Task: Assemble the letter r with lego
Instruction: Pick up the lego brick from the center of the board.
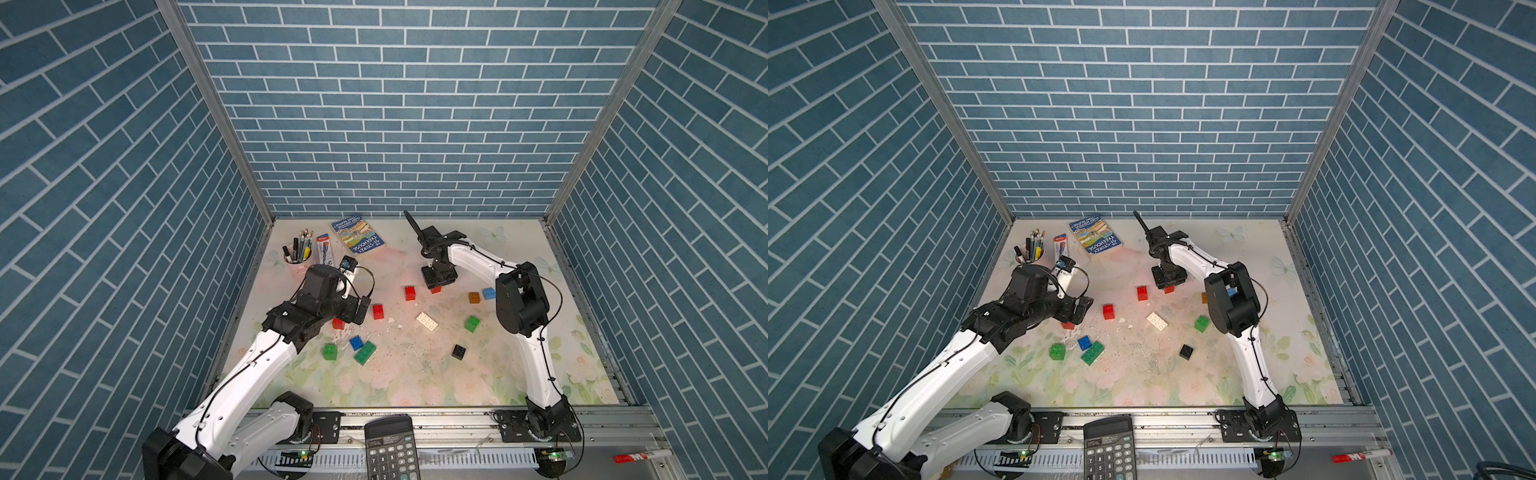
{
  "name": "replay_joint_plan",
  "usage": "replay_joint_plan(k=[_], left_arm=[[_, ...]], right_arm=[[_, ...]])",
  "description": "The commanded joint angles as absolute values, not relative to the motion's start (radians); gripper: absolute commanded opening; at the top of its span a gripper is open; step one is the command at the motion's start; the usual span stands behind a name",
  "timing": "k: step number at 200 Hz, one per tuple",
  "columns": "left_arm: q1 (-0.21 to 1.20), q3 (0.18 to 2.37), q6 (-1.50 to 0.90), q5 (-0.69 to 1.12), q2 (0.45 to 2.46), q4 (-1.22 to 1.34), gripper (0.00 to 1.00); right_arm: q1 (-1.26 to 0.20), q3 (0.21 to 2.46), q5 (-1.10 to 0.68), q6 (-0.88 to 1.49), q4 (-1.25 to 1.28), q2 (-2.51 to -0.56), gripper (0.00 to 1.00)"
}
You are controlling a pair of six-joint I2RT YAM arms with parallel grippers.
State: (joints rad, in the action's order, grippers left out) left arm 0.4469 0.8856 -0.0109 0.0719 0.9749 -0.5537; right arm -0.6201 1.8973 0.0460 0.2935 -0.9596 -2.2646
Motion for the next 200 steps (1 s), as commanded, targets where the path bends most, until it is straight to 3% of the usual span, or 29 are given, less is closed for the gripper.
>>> replay_joint_plan(k=[1, 52, 131, 200], left_arm=[[0.440, 0.871, -0.017, 0.075, 0.955, -0.572, 1.00], [0.440, 0.874, -0.024, 0.066, 0.948, -0.579, 1.00], [0.440, 0.835, -0.115, 0.057, 0.943, -0.581, 0.99], [0.439, 0.823, -0.182, 0.066, 0.914, -0.583, 0.99]], right_arm=[[-0.627, 1.890, 0.069, 0.336, -0.961, -2.245, 0.49], [-0.629, 1.908, 0.089, 0.345, -1.000, -2.240, 0.17], [-0.691, 2.010, 0.078, 0.563, -1.157, -2.135, 0.12], [-0.782, 2.284, 0.097, 0.636, -1.274, -2.294, 0.12]])
